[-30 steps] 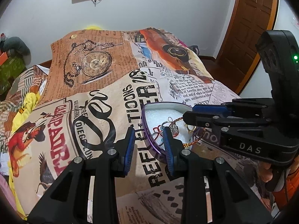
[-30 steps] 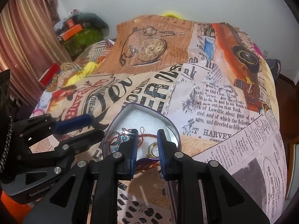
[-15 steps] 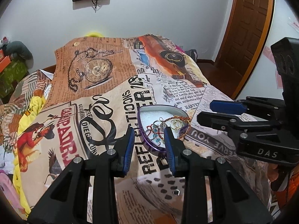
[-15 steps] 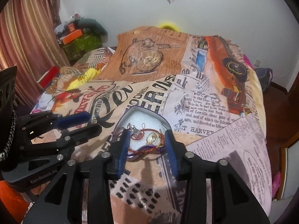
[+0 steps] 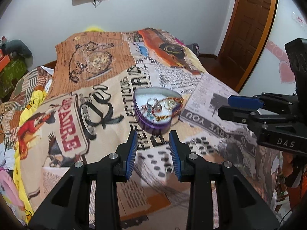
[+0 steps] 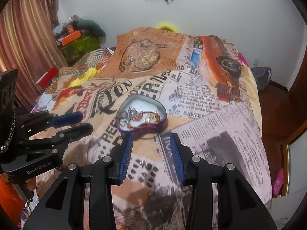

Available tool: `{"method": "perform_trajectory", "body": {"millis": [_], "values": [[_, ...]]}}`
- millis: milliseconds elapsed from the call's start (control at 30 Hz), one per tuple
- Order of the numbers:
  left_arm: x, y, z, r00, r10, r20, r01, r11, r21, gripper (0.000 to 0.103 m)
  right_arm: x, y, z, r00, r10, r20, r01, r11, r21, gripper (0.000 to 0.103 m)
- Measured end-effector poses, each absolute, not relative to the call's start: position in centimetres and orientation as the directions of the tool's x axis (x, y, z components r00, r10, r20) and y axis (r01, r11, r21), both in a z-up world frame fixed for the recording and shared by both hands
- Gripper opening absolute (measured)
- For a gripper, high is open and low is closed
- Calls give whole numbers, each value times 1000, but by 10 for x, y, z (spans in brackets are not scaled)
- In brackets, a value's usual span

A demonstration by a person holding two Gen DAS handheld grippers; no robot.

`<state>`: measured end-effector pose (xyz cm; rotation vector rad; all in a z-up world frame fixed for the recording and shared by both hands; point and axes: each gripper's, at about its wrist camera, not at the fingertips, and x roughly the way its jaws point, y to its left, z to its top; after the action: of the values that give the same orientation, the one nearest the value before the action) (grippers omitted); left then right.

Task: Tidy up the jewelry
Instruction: 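Move both tools back to the last small rings on the bed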

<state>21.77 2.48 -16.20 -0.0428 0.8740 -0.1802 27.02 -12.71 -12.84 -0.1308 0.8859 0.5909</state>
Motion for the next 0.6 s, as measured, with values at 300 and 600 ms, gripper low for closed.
{"method": "perform_trajectory", "body": {"millis": [300,600], "values": [[204,17,-187,573,-205,-793,147,978,-146,33,257,-135,-147,459,404,-791,-519,845,131,36],[204,9,-212,541,-221,-811,174,973,-150,33,252,-138,-167,407,411,-816,-511,842,169,36]]}}
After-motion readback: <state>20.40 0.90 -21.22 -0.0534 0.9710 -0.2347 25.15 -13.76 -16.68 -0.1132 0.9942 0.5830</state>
